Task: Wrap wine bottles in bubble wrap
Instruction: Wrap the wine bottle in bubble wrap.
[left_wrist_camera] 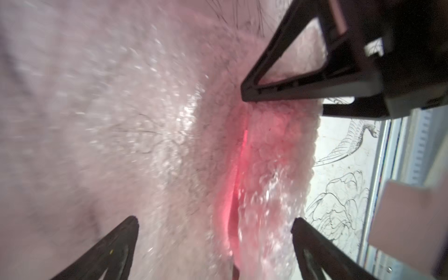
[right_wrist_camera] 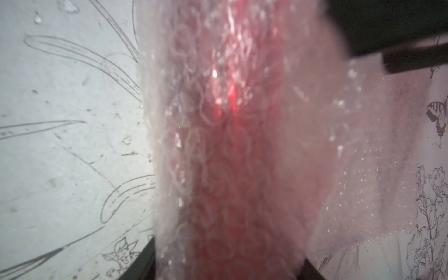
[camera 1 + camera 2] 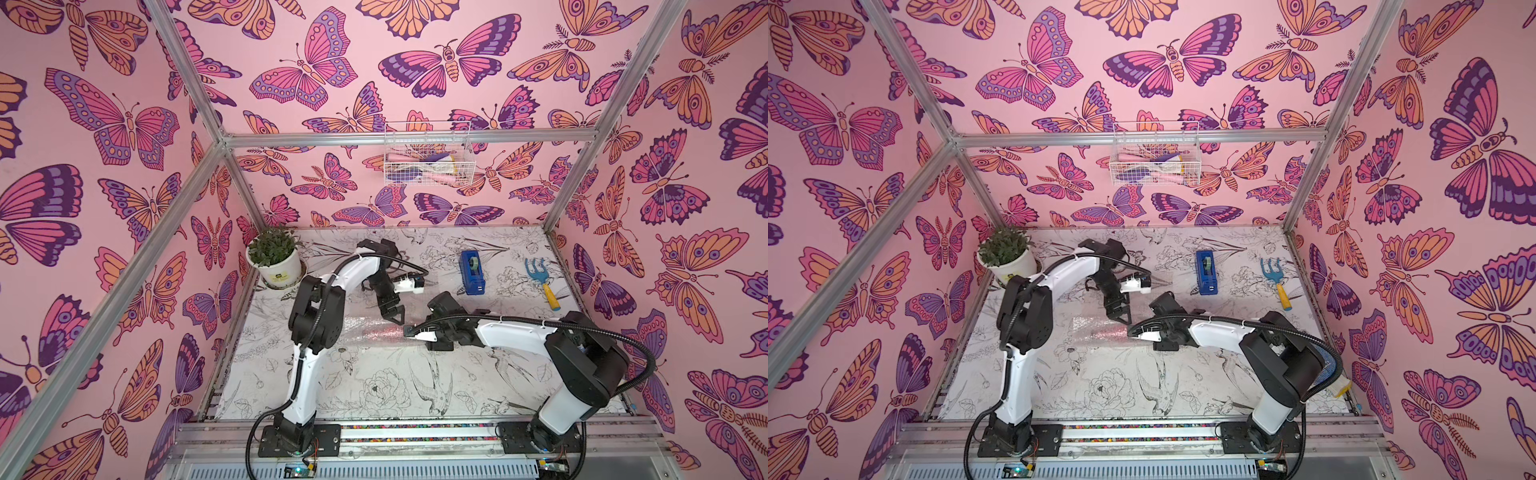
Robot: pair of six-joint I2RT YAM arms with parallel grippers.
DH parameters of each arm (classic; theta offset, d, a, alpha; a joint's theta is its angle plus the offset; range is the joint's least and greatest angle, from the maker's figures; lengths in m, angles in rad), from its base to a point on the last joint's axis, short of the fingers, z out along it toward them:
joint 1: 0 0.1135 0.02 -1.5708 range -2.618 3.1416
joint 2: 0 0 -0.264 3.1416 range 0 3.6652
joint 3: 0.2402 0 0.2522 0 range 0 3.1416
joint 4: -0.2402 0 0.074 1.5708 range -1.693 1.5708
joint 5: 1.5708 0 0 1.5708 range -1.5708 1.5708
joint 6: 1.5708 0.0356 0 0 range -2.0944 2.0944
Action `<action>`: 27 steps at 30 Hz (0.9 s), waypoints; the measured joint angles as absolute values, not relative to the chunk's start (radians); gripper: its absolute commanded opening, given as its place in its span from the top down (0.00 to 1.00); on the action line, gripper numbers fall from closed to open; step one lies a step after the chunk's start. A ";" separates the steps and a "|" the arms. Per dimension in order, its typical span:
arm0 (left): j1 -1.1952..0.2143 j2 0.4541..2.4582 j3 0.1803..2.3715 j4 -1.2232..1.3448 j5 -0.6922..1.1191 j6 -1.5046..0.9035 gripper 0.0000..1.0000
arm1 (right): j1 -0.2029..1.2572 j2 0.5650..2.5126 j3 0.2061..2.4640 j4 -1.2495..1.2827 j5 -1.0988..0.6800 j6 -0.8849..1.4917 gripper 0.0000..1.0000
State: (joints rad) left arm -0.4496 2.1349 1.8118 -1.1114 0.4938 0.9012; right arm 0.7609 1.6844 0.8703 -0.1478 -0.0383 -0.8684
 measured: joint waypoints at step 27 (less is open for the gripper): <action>-0.676 1.472 0.580 0.194 0.104 1.022 0.01 | 0.592 1.909 1.242 -0.760 -0.381 -0.861 0.94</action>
